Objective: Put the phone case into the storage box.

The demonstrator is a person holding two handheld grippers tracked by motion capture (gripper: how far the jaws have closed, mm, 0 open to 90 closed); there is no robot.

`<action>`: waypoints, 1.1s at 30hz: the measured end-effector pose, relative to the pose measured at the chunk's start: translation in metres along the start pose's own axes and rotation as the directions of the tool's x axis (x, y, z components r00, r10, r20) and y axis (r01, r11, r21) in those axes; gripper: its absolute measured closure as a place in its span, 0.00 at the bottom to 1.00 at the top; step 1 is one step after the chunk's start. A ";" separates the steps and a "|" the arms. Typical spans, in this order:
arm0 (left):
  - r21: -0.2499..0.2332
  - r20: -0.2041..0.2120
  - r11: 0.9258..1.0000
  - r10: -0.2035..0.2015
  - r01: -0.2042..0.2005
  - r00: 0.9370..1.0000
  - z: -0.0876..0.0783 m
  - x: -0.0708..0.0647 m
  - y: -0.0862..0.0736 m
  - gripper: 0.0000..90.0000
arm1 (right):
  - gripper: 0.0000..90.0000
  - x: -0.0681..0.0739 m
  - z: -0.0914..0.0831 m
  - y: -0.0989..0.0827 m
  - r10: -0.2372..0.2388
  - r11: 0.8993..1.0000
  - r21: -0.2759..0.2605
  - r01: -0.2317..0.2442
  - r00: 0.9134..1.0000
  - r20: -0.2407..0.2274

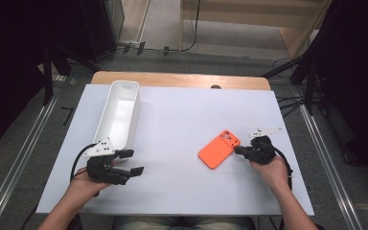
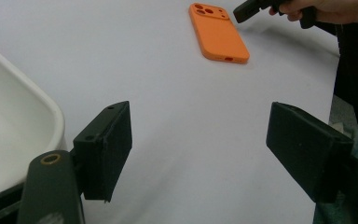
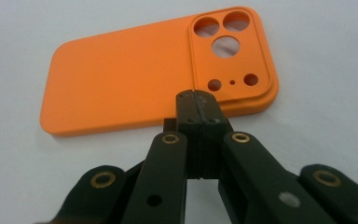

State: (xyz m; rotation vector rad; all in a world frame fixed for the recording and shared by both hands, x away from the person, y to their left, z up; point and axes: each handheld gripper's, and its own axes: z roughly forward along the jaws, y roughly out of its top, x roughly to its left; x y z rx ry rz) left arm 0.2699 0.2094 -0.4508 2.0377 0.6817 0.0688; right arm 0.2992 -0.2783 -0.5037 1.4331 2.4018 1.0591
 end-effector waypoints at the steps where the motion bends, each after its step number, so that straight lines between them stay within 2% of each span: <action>1: 0.000 0.000 1.000 -0.001 0.001 1.000 0.000 0.000 0.000 0.24 | 0.98 0.001 0.001 0.000 0.002 1.000 0.002 -0.002 1.000 0.001; 4: -0.001 -0.001 1.000 0.000 0.000 1.000 -0.001 0.000 0.000 0.24 | 0.98 0.004 0.007 0.002 -0.006 1.000 0.025 0.006 1.000 -0.011; 5: -0.003 -0.001 1.000 0.001 -0.001 1.000 0.000 0.000 0.000 0.24 | 0.98 0.004 0.008 0.003 -0.019 1.000 0.020 0.019 1.000 -0.007; 11: -0.001 -0.001 1.000 0.002 -0.002 1.000 0.000 0.000 0.000 0.24 | 0.98 0.004 0.010 0.005 -0.013 1.000 0.020 0.013 1.000 -0.014; 18: -0.002 0.000 1.000 -0.002 0.002 1.000 0.001 0.000 0.000 0.24 | 0.98 0.005 0.013 0.008 -0.027 0.999 0.020 0.028 0.999 -0.023; 33: -0.004 -0.003 1.000 -0.002 0.002 1.000 0.000 0.001 0.000 0.24 | 0.98 0.020 0.030 0.023 -0.050 0.999 0.017 0.051 0.998 -0.050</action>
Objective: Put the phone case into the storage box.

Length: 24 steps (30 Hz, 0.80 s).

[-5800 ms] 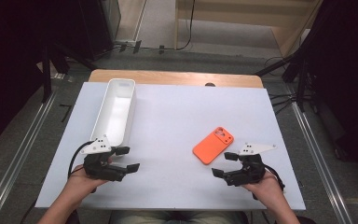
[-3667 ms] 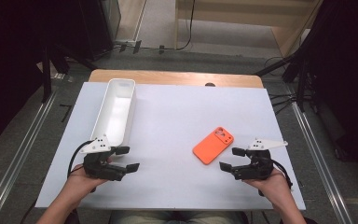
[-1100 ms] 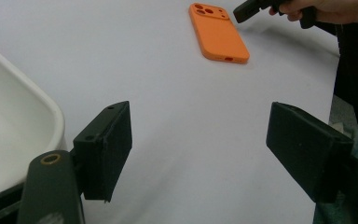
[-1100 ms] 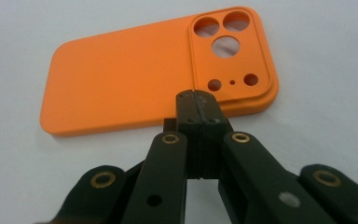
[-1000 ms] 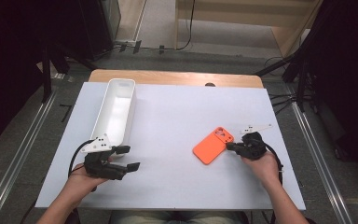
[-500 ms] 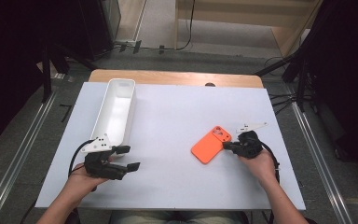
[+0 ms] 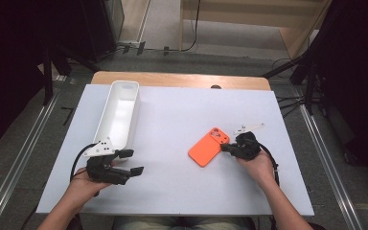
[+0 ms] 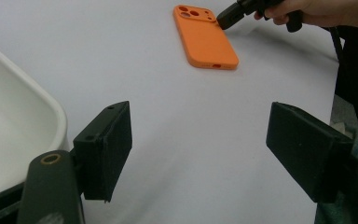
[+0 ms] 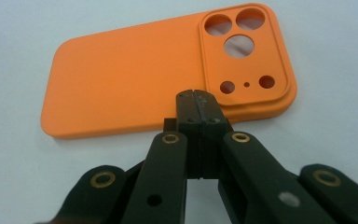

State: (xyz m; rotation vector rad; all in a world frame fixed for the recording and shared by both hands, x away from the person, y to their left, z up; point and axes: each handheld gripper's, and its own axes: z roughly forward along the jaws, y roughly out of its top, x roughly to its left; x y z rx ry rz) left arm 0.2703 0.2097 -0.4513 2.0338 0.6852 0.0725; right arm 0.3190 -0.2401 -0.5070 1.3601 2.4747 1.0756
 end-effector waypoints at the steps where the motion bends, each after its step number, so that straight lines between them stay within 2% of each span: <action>1: 0.000 0.000 1.000 0.000 0.000 1.000 0.000 0.000 0.000 0.24 | 0.98 0.000 0.000 0.000 0.000 1.000 0.000 0.000 1.000 0.000; 20: -0.002 -0.005 1.000 -0.005 0.005 1.000 0.000 0.001 -0.001 0.24 | 0.98 0.021 0.024 0.020 0.009 1.000 -0.007 -0.009 1.000 -0.026; 24: -0.004 -0.004 1.000 -0.007 0.007 1.000 0.000 0.001 -0.001 0.24 | 0.98 0.025 0.031 0.024 0.011 1.000 -0.029 -0.012 0.999 -0.032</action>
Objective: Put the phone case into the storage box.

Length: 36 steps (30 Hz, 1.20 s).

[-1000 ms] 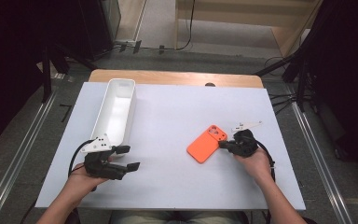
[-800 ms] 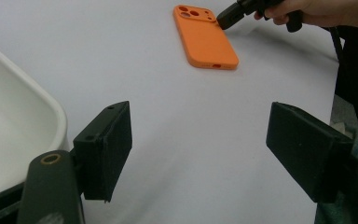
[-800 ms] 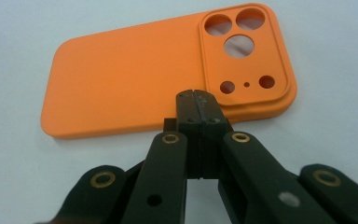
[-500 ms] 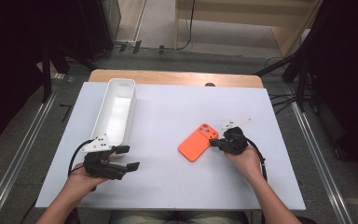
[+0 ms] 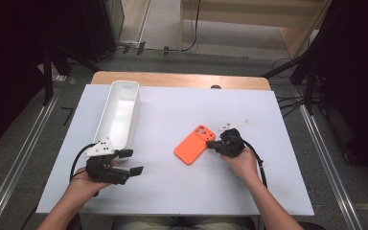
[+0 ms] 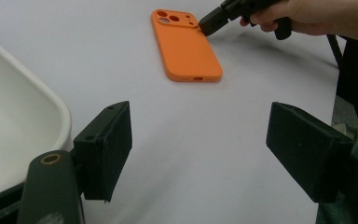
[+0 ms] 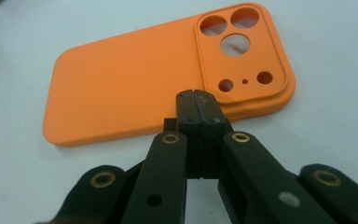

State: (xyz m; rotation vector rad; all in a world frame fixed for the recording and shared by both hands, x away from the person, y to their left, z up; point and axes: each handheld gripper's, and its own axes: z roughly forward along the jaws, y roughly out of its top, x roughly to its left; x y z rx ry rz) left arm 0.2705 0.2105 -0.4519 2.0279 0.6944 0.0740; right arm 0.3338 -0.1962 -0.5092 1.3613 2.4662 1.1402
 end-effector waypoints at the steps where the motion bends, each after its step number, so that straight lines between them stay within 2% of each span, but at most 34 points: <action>1: 0.002 0.001 1.000 0.000 0.000 1.000 0.000 0.000 0.000 0.24 | 0.98 0.001 0.001 0.001 0.008 1.000 0.000 -0.008 1.000 0.000; 9: 0.002 0.003 1.000 0.001 -0.001 1.000 -0.001 0.001 0.000 0.25 | 0.98 0.005 0.010 0.007 0.007 1.000 -0.020 -0.007 1.000 -0.006; 15: 0.000 0.000 1.000 -0.006 0.006 1.000 -0.002 0.001 -0.001 0.24 | 0.96 0.005 0.004 0.009 0.020 0.999 -0.026 -0.020 1.000 -0.005; 22: -0.002 0.000 1.000 -0.004 0.004 1.000 -0.002 0.001 -0.001 0.24 | 0.70 0.012 -0.014 0.015 -0.016 0.997 -0.081 0.013 0.999 -0.028; 26: 0.001 0.001 1.000 -0.005 0.005 1.000 -0.002 0.001 -0.001 0.24 | 0.57 0.016 -0.025 0.018 -0.024 0.994 -0.110 0.017 0.998 -0.060; 36: 0.004 -0.001 1.000 -0.005 0.005 1.000 -0.002 0.001 -0.001 0.24 | 0.34 0.026 -0.051 0.020 -0.067 0.987 -0.148 0.057 0.995 -0.068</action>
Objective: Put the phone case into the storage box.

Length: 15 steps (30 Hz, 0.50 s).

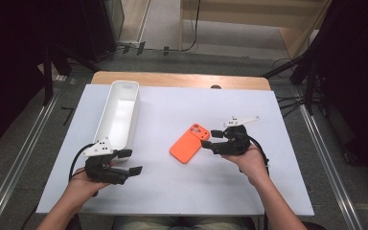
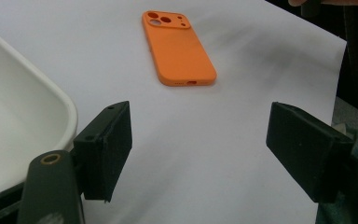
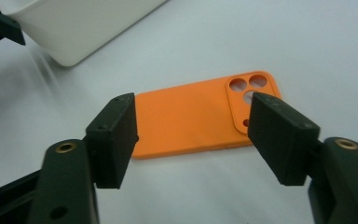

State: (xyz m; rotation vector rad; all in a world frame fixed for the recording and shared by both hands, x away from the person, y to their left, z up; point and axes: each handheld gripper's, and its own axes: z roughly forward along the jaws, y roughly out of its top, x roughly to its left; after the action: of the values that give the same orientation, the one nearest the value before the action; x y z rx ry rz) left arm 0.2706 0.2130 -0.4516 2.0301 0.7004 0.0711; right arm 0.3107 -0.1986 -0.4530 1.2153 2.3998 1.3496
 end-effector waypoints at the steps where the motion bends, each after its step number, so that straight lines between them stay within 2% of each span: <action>1: 0.000 0.001 1.000 0.001 -0.001 1.000 0.000 0.000 0.000 0.24 | 0.32 0.001 -0.003 0.000 -0.005 1.000 0.000 0.005 1.000 -0.007; 4: -0.002 0.002 1.000 0.001 -0.001 1.000 0.000 0.000 0.000 0.24 | 0.29 0.004 -0.009 0.001 -0.025 1.000 -0.003 0.025 1.000 -0.013; 7: -0.004 0.000 1.000 -0.001 0.001 1.000 0.000 0.000 0.000 0.24 | 0.28 0.007 -0.015 0.001 -0.025 1.000 -0.010 0.025 1.000 -0.016; 11: -0.002 0.001 1.000 0.000 0.000 1.000 0.000 0.000 0.000 0.24 | 0.28 0.011 -0.024 -0.002 -0.056 0.998 0.006 0.056 0.998 -0.006; 15: -0.002 0.002 1.000 0.003 -0.003 1.000 0.000 0.000 0.000 0.25 | 0.28 0.014 -0.031 -0.007 -0.052 0.999 0.007 0.052 0.999 -0.005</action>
State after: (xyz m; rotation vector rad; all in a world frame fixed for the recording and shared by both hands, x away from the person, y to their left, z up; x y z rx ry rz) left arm 0.2707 0.2128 -0.4516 2.0296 0.6953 0.0712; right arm 0.2828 -0.2107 -0.4365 1.1448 2.4238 1.3320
